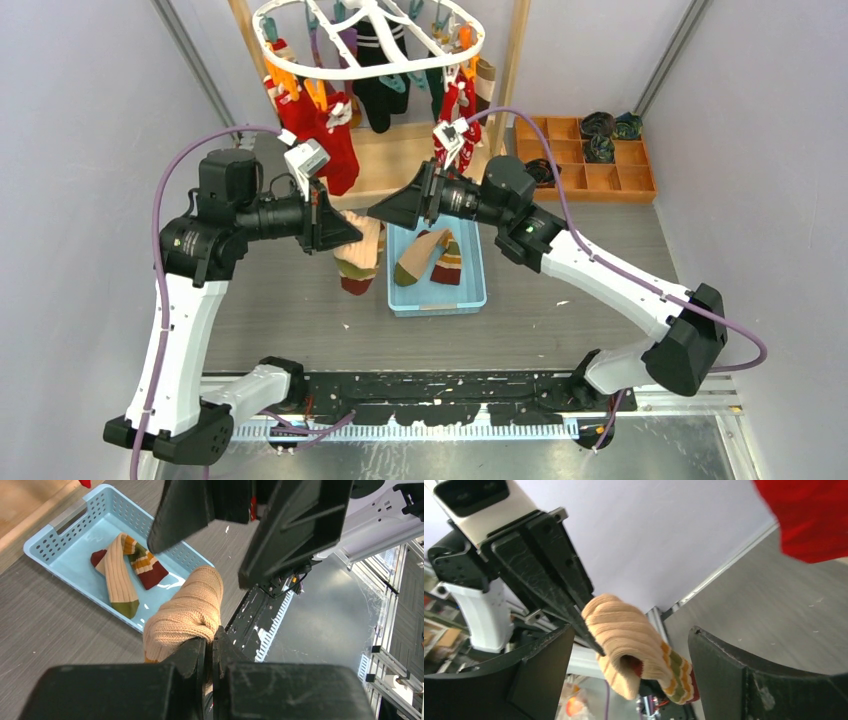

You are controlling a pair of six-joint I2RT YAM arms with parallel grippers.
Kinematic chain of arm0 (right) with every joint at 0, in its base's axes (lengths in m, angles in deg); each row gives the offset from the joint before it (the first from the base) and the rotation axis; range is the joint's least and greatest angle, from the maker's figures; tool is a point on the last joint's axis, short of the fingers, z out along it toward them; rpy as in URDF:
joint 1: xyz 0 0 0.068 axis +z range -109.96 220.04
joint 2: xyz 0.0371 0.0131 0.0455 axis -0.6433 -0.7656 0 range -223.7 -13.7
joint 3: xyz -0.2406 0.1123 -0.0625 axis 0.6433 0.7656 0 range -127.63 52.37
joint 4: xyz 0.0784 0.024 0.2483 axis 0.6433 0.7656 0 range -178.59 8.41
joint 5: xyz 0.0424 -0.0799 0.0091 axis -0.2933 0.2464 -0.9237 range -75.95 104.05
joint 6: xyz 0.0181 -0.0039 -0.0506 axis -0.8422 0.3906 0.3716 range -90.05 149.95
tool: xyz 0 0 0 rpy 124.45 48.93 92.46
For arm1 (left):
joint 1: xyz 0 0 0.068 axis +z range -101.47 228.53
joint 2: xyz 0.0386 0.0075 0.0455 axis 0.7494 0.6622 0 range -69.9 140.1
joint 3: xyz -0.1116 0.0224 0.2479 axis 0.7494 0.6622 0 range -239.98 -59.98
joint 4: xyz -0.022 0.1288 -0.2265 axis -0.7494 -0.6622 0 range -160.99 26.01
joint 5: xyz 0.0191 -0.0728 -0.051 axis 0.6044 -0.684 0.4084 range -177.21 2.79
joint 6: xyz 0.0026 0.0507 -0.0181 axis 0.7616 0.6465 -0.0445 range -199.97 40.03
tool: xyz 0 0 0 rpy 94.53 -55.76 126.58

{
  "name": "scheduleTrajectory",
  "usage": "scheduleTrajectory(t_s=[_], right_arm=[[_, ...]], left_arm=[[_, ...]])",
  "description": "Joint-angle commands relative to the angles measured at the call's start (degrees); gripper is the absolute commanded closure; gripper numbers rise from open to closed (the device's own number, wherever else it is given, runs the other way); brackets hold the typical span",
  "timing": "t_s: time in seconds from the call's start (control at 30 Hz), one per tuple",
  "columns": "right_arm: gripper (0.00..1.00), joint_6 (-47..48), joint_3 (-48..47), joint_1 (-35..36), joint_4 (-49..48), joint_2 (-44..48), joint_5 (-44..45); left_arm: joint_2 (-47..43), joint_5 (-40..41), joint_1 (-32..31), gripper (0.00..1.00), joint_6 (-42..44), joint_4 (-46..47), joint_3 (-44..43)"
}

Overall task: Remove the socks clipped to the hanger
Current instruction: Place the sock in the bin.

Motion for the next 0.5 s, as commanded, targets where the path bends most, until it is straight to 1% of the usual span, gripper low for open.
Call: scheduleTrajectory(t_s=[0.0,0.13,0.2,0.27,0.33,0.37,0.4,0.43,0.47], right_arm=[[0.14,-7.51,1.99,1.57,-11.4,1.49,-2.49],[0.28,-9.17,3.37,2.82,-13.07,1.63,-2.57],[0.39,-9.22,3.73,3.68,-13.08,1.7,-2.45],[0.59,-9.41,4.1,3.86,-12.9,2.01,-1.96],[0.82,-8.65,4.25,3.79,-11.01,2.68,-0.95],[0.91,-7.59,4.18,3.81,-9.11,3.27,-0.1],[0.99,-6.03,3.92,3.8,-6.11,3.85,1.22],[0.99,-5.2,3.73,3.6,-3.11,4.6,1.99],[0.99,-3.59,3.51,3.23,-0.35,5.4,3.24]], left_arm=[[-1.3,-1.1,-0.31,1.0,0.95,0.49,-0.66],[-1.95,-0.7,-0.31,0.99,0.68,0.85,-0.92],[-2.04,-0.52,-0.31,0.99,0.66,0.92,-1.01],[-2.09,-0.36,-0.31,0.99,0.66,0.88,-1.01],[-2.09,-0.06,-0.31,0.99,0.74,0.88,-0.93],[-2.13,0.18,-0.31,0.97,0.75,0.88,-0.85],[-2.24,0.77,-0.31,0.9,0.75,0.75,-0.76],[-2.33,1.09,-0.31,0.77,0.86,0.69,-0.67],[-2.39,1.3,-0.31,0.57,1.22,0.3,-0.62]])
